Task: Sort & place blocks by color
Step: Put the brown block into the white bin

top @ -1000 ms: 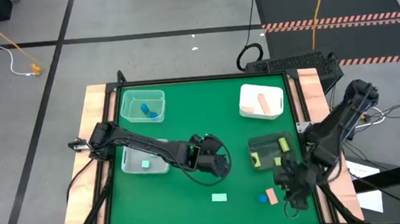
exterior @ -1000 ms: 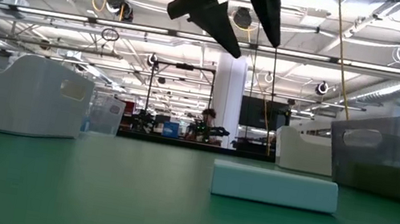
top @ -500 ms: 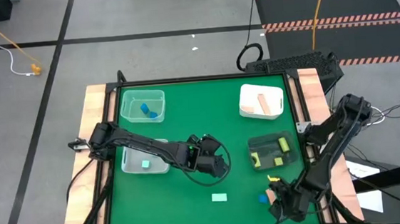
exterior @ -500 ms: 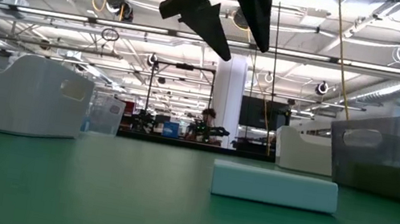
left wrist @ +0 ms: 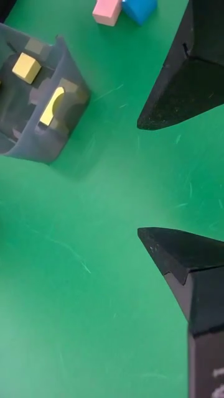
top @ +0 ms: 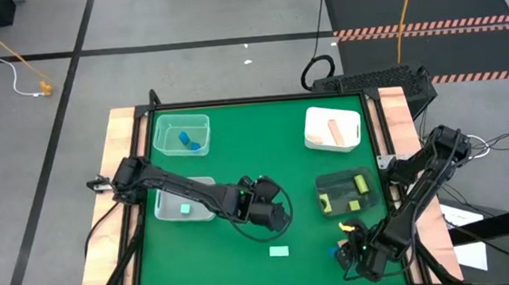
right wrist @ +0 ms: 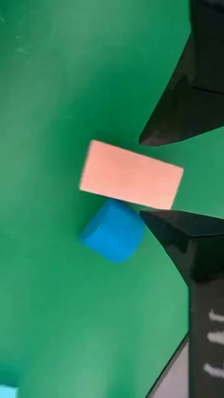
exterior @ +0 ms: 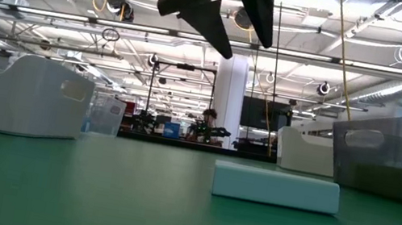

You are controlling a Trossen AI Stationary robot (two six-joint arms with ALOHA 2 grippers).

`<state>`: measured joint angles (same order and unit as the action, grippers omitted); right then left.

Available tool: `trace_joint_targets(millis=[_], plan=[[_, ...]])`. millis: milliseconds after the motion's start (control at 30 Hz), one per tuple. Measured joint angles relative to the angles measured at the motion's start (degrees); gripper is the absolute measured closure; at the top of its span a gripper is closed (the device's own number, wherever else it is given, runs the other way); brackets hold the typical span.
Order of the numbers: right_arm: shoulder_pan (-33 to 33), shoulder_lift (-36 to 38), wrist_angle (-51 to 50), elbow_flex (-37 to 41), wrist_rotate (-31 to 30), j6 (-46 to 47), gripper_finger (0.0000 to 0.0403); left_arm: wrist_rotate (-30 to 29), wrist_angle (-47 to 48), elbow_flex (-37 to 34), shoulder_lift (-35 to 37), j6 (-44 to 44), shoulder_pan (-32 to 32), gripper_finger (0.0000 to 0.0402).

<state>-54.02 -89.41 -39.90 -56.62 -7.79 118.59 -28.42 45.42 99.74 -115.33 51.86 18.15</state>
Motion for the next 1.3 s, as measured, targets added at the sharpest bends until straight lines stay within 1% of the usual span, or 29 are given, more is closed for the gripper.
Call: trace_joint_targets(millis=[100,333,567,667,833,967,1067,1200,1300], plan=[[0.02,-0.88,0.03,0.0,-1.58,1.72,0.0236,0.02,0.01,0.0,0.0,0.23,0.37,0.0131],[0.04,-5.62,3.99,0.0,-1.22,2.25,0.0236,0.09,0.01,0.0,0.0,1.15,1.14,0.0131],[0.04,-8.76,3.59,-0.26,-1.22,1.98,0.0237,0.09,0.09,0.0,0.0,0.96,1.14,0.0131],[0.04,-8.75,3.68,-0.22,-1.14,0.31,0.0246,0.09,0.14,0.0,0.0,0.87,1.11,0.0131],[0.04,-8.17,4.48,-0.12,-0.9,-3.06,0.0295,0.07,0.29,0.0,0.0,0.83,1.14,0.0131],[0.11,-6.54,6.08,0.03,1.48,-7.58,0.0295,0.07,0.3,0.0,0.0,0.78,1.14,0.0131],[0.13,-3.7,6.32,0.33,1.5,-9.02,0.0295,0.04,0.29,0.0,0.0,-0.68,1.14,0.0131],[0.06,2.08,6.93,0.15,-4.92,-12.89,0.0295,-0.06,0.29,0.0,0.0,-1.68,1.11,0.0131],[0.7,5.96,6.47,0.15,-12.32,-16.25,0.0295,-0.09,0.29,0.0,0.0,-1.71,1.11,0.0131]])
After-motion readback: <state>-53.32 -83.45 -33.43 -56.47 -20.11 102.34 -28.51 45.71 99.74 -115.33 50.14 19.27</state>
